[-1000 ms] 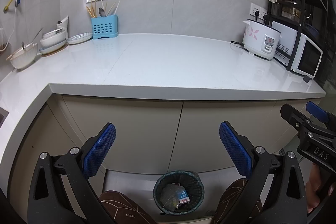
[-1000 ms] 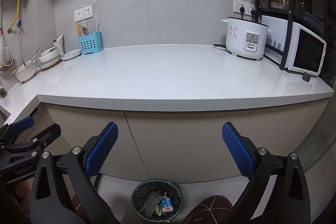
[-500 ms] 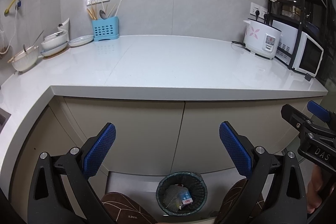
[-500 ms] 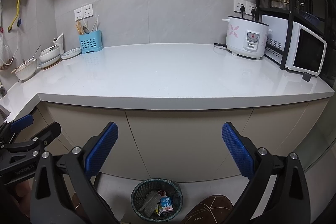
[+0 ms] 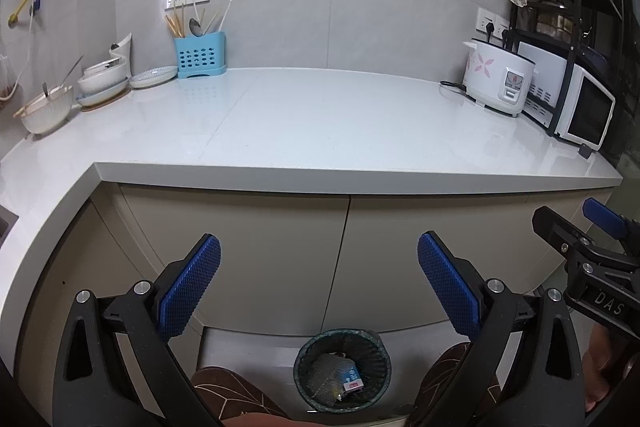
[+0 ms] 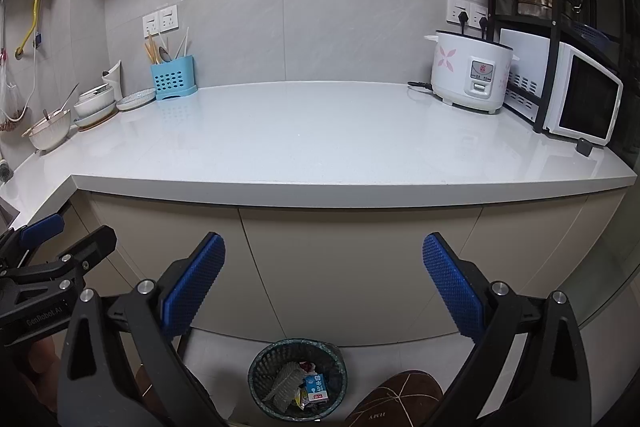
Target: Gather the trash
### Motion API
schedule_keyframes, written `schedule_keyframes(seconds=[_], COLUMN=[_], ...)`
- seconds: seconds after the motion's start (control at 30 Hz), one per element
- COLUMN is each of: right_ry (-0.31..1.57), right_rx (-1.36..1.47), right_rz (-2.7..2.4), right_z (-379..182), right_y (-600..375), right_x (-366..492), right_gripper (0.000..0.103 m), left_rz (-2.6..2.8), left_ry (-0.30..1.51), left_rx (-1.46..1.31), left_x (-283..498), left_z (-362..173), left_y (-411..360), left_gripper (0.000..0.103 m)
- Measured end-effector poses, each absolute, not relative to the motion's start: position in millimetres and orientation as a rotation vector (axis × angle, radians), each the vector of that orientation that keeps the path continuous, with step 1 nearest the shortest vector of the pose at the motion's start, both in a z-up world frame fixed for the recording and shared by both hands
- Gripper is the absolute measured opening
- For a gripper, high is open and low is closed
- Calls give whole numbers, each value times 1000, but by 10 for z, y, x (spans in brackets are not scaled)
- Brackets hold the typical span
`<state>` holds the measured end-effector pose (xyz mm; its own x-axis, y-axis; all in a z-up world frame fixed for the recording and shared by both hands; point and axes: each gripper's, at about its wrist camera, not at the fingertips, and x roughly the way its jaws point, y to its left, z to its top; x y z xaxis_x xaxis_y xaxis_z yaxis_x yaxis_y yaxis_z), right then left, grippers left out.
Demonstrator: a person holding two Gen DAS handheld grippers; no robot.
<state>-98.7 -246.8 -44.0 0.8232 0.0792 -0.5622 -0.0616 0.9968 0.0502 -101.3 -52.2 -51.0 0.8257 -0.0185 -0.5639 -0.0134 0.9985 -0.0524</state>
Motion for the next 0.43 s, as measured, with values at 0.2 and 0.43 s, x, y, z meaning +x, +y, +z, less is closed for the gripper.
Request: schedule_keyframes(seconds=[0.2, 0.43], right_ry=[599, 596], right_rx=[28, 28], right_rz=[73, 82], right_z=[-441, -441], right_y=[-2472, -2515], right_x=[-989, -994], right_gripper=[95, 95], left_rz=[1, -4], left_ry=[586, 596], left_rx=[-65, -63], left_x=[-1019, -999], left_z=[-498, -508], left_y=[-497, -501], left_gripper=[97, 97])
